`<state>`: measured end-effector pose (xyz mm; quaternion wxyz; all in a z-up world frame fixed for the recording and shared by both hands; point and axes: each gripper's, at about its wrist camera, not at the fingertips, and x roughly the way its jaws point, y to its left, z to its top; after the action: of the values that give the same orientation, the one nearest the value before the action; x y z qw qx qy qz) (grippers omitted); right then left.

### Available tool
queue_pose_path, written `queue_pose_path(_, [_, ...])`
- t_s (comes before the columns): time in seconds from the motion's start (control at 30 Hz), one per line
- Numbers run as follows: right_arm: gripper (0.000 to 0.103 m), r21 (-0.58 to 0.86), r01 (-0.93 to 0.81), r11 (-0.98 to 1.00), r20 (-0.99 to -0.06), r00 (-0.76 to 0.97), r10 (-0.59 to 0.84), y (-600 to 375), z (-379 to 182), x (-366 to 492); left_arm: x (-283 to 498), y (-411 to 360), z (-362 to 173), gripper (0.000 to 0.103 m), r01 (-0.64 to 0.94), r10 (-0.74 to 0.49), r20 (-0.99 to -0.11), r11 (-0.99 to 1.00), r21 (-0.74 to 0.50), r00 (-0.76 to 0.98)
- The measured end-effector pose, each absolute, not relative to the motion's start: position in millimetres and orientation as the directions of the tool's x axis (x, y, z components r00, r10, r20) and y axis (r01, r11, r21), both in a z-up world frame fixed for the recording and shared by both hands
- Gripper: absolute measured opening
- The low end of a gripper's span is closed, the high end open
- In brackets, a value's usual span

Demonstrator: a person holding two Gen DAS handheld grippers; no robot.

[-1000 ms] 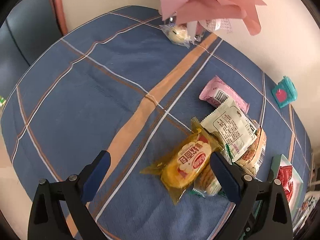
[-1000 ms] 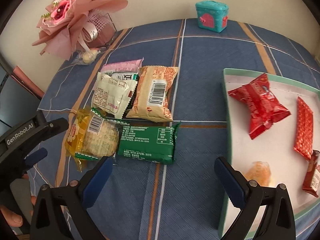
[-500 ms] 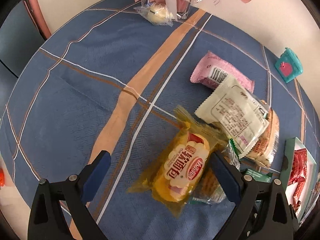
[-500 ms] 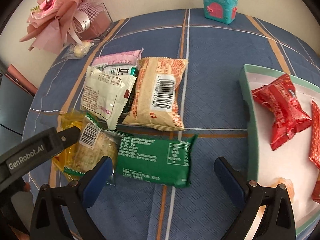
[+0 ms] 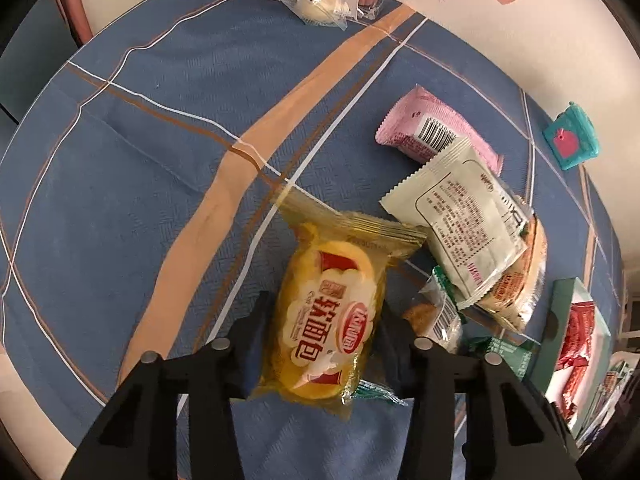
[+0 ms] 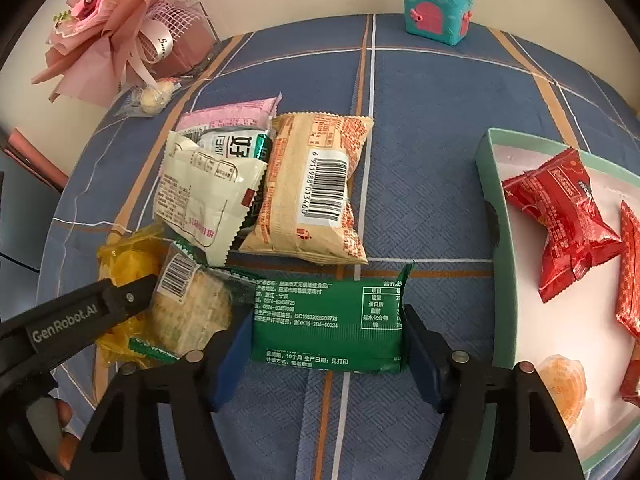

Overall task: Organize snacks
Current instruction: 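Lift the green pack with the right tool while the left tool lifts the yellow bread pack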

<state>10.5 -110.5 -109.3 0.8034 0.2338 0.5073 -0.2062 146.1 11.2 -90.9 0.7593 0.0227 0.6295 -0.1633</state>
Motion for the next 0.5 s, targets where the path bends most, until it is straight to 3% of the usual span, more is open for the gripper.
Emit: queue_pose_path(0.5, [0.07, 0.208, 0.596, 0.775, -0.898, 0.431, -0.091, -124.2, -69.1, -28.9, 132.8, 24.8, -34.7, 0.043, 0.256, -0.273, -0.918, 0.946, -0.201, 0.288])
